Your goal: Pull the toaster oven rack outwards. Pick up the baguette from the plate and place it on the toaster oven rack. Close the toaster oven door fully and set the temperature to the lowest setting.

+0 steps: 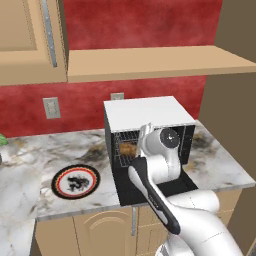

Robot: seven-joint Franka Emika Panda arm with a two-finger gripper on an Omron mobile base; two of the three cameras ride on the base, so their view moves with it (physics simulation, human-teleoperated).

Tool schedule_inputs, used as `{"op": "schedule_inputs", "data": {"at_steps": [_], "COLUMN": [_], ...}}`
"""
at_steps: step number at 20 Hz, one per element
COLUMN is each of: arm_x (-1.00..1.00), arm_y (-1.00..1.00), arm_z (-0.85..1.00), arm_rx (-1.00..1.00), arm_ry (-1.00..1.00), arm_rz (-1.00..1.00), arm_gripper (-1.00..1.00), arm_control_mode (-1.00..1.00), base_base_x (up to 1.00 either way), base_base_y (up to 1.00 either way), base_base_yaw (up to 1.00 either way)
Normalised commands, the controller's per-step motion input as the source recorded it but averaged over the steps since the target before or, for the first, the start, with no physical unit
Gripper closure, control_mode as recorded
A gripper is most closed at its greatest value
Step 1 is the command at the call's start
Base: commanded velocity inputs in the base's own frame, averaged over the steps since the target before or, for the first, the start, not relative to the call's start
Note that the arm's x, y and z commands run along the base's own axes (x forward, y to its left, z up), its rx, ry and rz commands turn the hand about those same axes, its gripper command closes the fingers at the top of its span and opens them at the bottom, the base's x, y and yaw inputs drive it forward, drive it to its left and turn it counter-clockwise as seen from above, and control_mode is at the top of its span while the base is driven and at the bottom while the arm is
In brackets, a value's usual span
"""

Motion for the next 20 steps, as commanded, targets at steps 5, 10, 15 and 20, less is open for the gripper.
{"op": "schedule_inputs", "data": {"at_steps": [5,10,15,20], "arm_x": [0.02,0.12,0.38,0.51], "arm_y": [-0.37,-0.30,-0.13,-0.05], "arm_z": [0.00,0.00,0.00,0.00], "arm_rx": [-0.06,-0.06,-0.06,-0.04], "arm_ry": [0.03,0.01,0.06,0.06], "arm_rz": [0.00,0.00,0.02,0.03], "arm_gripper": [1.00,1.00,1.00,1.00], "arm_control_mode": [-1.00,-1.00,-1.00,-1.00], "base_base_x": [0.00,0.00,0.00,0.00], "base_base_y": [0.00,0.00,0.00,0.00], "base_base_yaw": [0.00,0.00,0.00,0.00]}}
